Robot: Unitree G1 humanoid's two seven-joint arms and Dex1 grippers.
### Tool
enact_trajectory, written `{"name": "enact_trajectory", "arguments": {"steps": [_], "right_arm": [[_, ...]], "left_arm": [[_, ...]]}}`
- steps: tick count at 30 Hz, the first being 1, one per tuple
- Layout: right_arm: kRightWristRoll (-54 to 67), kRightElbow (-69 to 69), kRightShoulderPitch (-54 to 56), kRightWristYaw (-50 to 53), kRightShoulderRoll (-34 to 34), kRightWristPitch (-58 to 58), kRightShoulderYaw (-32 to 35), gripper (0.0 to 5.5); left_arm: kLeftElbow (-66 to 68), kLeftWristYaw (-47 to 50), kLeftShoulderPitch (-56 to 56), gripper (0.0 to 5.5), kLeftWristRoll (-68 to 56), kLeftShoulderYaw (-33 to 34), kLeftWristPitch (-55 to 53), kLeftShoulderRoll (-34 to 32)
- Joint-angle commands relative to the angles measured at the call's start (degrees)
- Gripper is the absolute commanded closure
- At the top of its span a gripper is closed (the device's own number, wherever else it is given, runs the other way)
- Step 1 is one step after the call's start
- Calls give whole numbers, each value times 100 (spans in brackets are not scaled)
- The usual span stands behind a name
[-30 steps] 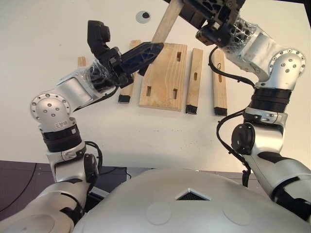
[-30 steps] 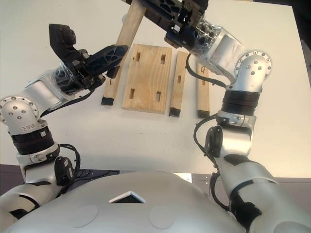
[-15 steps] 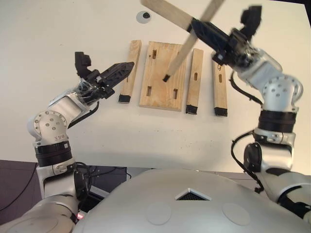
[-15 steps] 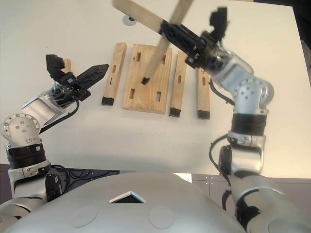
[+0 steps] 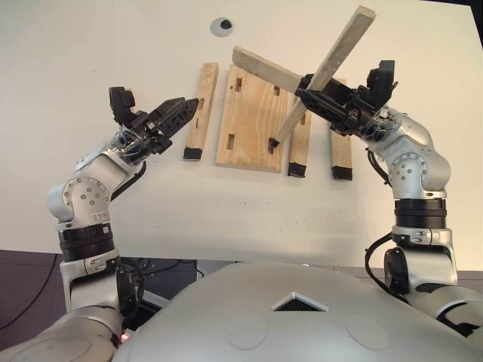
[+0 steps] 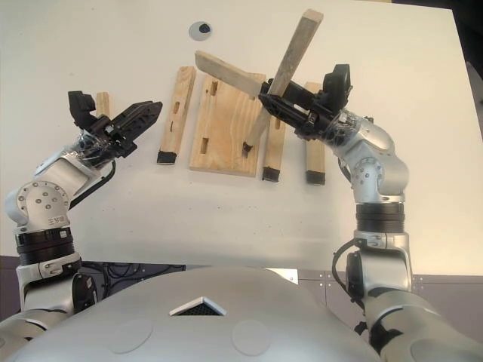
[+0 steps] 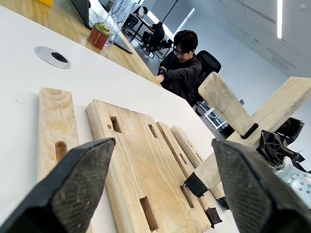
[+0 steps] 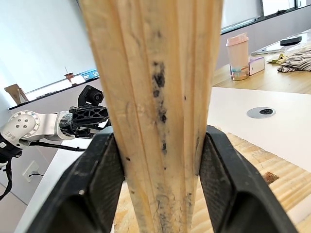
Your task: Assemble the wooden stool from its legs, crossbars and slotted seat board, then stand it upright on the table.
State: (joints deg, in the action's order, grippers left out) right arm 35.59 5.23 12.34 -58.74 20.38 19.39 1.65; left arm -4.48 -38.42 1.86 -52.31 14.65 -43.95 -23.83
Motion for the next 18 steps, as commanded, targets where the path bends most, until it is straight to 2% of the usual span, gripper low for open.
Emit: {"name": "enact_trajectory", "arguments": {"steps": [1, 7, 12, 18], "right_arm": [[-541, -25, -223, -220, -6, -438, -489, 345], [-1092, 29, -358, -653, 394, -1124, -902, 345], [-1211, 369, -215, -1178, 967, -1192, -983, 346], [-1693, 653, 336, -1814, 1765, -1126, -1436, 346]], "left_arm": [[-32, -54, -5, 184, 14, -45, -30, 69], [16, -22, 5, 184, 54, -11, -40, 54], [242, 146, -43, 184, 107, 99, -4, 130], [244, 309, -132, 184, 213, 149, 132, 328]]}}
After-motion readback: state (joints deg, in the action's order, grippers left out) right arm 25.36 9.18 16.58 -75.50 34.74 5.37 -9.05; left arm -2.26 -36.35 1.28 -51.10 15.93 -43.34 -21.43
